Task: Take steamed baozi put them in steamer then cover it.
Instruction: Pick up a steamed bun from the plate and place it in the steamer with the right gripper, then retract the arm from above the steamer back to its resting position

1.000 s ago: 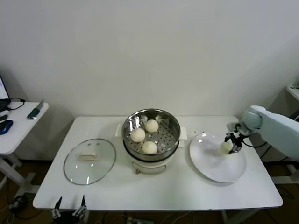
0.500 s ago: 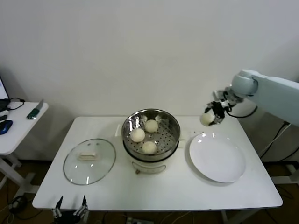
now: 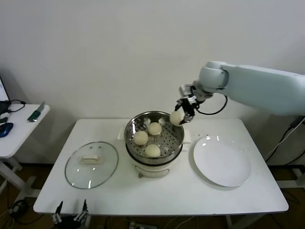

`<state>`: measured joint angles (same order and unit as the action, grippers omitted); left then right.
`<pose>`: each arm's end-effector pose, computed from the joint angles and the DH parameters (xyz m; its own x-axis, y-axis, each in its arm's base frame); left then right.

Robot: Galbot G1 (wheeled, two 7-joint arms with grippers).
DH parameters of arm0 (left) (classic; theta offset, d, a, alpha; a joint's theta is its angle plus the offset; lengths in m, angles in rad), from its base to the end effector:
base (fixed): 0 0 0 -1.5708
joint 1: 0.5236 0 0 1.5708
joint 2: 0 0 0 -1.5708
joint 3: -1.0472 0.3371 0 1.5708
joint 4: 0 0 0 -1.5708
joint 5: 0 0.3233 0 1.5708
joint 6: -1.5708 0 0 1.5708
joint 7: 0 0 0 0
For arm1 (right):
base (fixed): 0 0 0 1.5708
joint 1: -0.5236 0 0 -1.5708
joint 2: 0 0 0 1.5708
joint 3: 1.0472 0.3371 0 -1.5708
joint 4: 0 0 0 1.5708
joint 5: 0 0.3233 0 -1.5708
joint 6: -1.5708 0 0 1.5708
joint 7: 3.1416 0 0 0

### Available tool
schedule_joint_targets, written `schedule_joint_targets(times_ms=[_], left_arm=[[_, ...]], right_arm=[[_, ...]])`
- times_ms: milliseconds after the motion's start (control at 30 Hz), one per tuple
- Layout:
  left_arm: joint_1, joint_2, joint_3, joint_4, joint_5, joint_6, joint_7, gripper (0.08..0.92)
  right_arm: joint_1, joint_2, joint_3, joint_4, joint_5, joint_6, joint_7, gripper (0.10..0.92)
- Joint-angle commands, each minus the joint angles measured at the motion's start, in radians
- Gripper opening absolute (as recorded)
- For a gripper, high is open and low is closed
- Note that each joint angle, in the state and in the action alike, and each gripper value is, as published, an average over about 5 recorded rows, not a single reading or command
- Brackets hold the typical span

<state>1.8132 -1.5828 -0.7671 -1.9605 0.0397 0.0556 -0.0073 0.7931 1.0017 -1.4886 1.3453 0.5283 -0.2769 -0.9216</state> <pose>0.0600 0.0695 -0.3562 -0.8846 -0.2409 0.3994 -0.1732 0.9647 0.1982 0.5162 0.0194 0.0029 -0.2797 -0.2641 0.9231 -0.8928 -0.2821 -0.3512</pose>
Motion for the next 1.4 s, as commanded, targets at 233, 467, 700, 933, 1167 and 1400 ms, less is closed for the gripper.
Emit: schedule_joint_targets(times_ms=[233, 467, 700, 933, 1167, 1400], left_arm=[[-0.005, 0.009, 0.001, 0.013, -0.002, -0.002, 0.001, 0.823], [-0.009, 0.010, 0.003, 0.021, -0.002, -0.004, 0.001, 0.823], [-0.010, 0.010, 0.003, 0.021, -0.004, -0.005, 0.001, 0.823], [-0.008, 0.012, 0.000, 0.019, -0.007, -0.008, 0.000, 0.823], [-0.004, 0.013, -0.001, 0.012, -0.012, -0.008, 0.001, 0.823], [-0.002, 0.014, -0.002, 0.005, -0.013, -0.020, 0.001, 0.823]], right_arm=[[-0.189, 0.112, 0.016, -0.040, -0.080, -0.052, 0.039, 0.653], [-0.250, 0.097, 0.035, -0.059, -0.115, -0.053, 0.041, 0.653], [-0.256, 0.104, 0.035, -0.077, -0.122, -0.052, 0.040, 0.656], [-0.238, 0.112, 0.030, -0.102, -0.123, -0.045, 0.031, 0.673], [-0.217, 0.104, 0.048, -0.113, -0.034, -0.034, 0.017, 0.787], [-0.183, 0.049, 0.180, -0.123, 0.101, -0.045, 0.041, 0.822]])
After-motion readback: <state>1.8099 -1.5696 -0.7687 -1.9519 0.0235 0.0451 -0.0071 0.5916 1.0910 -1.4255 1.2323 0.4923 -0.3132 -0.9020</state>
